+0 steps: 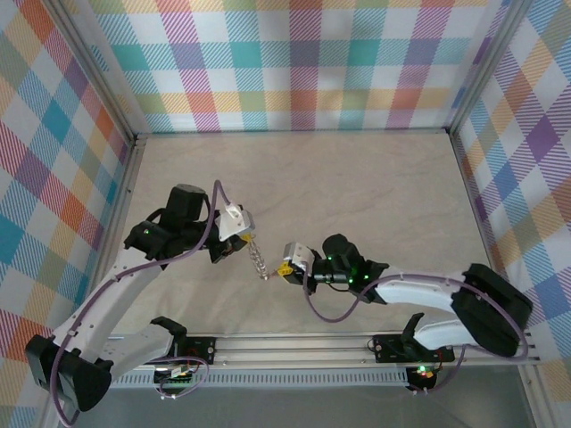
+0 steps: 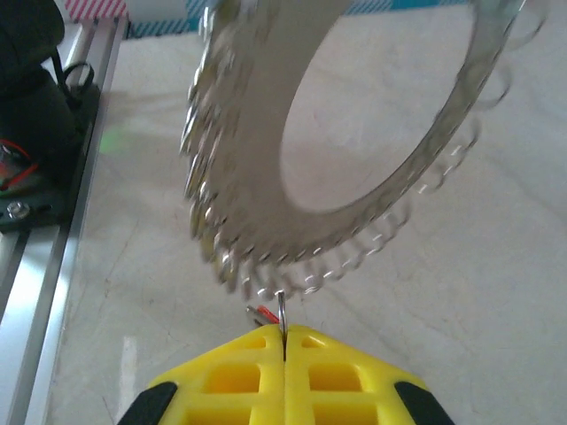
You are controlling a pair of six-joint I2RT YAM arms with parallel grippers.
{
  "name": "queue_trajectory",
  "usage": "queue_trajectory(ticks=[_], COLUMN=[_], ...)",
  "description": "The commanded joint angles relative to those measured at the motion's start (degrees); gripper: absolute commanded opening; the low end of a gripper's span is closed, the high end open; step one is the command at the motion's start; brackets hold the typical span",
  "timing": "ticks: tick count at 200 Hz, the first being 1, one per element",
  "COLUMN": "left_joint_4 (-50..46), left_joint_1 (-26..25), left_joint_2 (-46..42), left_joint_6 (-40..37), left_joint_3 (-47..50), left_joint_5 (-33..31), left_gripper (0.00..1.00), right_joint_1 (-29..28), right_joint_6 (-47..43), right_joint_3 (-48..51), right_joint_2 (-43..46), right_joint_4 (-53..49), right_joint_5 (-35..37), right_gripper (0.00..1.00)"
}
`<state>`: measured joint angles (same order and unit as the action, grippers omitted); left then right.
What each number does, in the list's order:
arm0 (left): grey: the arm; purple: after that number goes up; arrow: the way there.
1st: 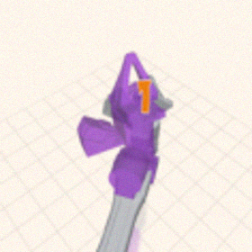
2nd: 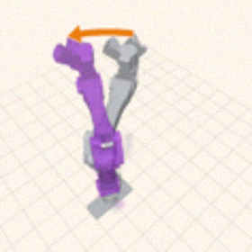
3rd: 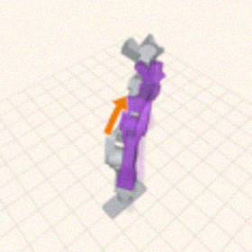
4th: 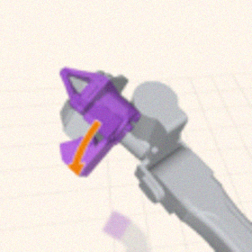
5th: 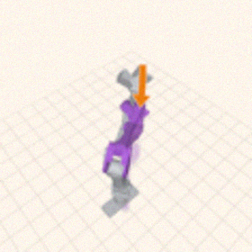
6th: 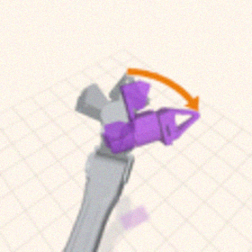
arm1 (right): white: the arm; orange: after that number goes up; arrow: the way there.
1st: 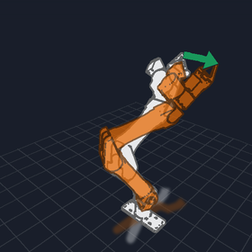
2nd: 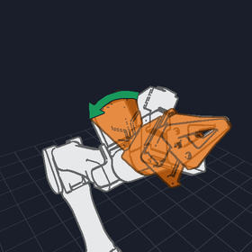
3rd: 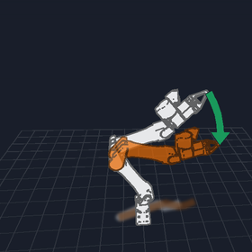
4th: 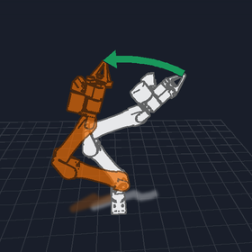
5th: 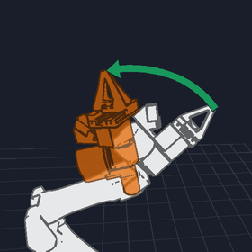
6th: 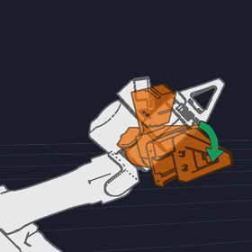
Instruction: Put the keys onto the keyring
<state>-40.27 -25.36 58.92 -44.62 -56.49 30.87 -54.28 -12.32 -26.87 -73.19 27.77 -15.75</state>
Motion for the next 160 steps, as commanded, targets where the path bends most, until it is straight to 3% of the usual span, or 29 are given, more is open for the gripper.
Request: queue_trajectory(ticks=[1, 34, 79, 160], left_joint_4=[1.5, 2.4, 3.9, 4.3], left_joint_1=[-2.7, -6.4, -10.2, -11.9], left_joint_2=[1.0, 2.5, 4.1, 3.3], left_joint_6=[-2.7, -4.1, -4.6, -7.1], left_joint_3=[-0.1, 0.1, -0.4, 0.4], left_joint_5=[1.6, 1.1, 0.3, -5.2], left_gripper=[0.0, 0.0, 0.0, 0.0], right_joint_1=[0.4, 0.4, 0.3, -0.9], right_joint_6=[2.5, 2.0, 1.8, 4.6], right_joint_3=[0.7, -1.6, -4.0, -5.7], right_joint_2=[5.4, 10.3, 10.3, 8.8], right_joint_4=[-1.5, -4.0, -5.7, -3.0], right_joint_5=[4.6, 6.0, 5.2, 2.5], right_gripper=[0.0, 0.0, 0.0, 0.0])
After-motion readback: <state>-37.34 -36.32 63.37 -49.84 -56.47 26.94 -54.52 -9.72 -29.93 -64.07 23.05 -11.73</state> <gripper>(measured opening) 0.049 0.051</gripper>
